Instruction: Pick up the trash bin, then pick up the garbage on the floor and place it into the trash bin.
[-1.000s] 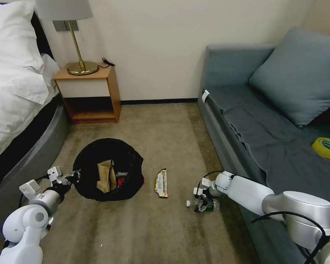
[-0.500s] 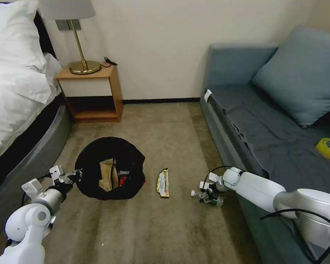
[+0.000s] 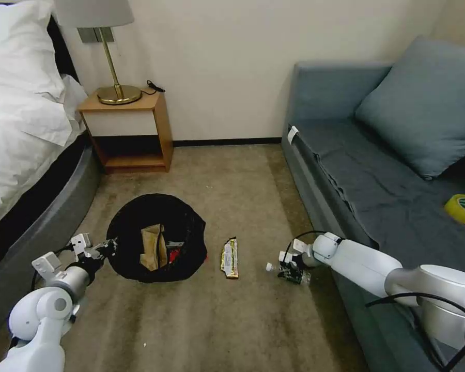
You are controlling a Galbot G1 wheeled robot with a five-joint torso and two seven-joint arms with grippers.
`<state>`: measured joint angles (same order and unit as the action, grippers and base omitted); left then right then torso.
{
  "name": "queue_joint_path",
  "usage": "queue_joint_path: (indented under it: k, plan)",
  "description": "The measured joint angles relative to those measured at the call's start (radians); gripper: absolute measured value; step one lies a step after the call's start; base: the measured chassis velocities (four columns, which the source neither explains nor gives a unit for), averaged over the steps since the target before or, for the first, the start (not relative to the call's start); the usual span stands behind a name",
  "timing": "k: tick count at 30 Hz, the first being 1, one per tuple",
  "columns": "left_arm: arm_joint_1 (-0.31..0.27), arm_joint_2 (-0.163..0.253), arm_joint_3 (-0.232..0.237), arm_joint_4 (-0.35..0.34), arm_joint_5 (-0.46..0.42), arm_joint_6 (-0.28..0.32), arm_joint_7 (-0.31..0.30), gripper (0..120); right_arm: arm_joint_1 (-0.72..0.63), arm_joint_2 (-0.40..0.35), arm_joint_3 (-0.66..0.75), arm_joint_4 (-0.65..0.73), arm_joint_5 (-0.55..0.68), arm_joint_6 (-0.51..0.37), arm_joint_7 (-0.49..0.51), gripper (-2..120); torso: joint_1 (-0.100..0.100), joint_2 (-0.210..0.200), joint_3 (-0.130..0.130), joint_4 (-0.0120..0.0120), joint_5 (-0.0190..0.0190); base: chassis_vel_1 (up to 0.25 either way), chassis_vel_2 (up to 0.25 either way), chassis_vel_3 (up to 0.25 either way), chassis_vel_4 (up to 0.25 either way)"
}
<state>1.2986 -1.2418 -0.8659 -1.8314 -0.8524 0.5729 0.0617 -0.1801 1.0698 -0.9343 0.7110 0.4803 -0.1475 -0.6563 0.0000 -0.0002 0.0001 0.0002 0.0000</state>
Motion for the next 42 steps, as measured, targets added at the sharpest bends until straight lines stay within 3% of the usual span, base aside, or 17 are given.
queue_joint_path:
  k: [8, 19, 28, 35, 42]
  plan:
    - [-0.019, 0.011, 0.014, 0.001, -0.007, 0.019, -0.013, 4, 0.02, -0.084, 0.171, 0.227, 0.065, -0.033, 0.09, 20, 0.0, 0.0, 0.0, -0.0002, -0.0001, 0.0, 0.0, 0.0, 0.0]
    - [-0.063, 0.047, 0.047, 0.024, -0.029, 0.052, -0.036, 4, 0.036, -0.08, 0.368, 0.451, 0.166, -0.03, 0.265, 20, 0.0, 0.0, 0.0, -0.0001, -0.0002, 0.0, 0.0, 0.0, 0.0]
    - [-0.071, 0.066, 0.069, 0.047, -0.028, 0.065, -0.042, 4, 0.049, -0.043, 0.431, 0.684, 0.306, -0.033, 0.425, 20, 0.0, 0.0, 0.0, -0.0002, -0.0003, 0.0, 0.0, 0.0, 0.0]
    - [-0.067, 0.067, 0.079, 0.052, -0.026, 0.07, -0.045, 4, 0.065, -0.011, 0.425, 0.766, 0.381, -0.035, 0.468, 20, 0.0, 0.0, 0.0, -0.0002, -0.0002, 0.0, 0.0, 0.0, 0.0]
    - [-0.053, 0.056, 0.074, 0.037, -0.036, 0.077, -0.056, 4, 0.087, 0.101, 0.345, 0.868, 0.465, -0.045, 0.496, 20, 0.0, 0.0, 0.0, 0.0002, -0.0003, 0.0, 0.0, 0.0, 0.0]
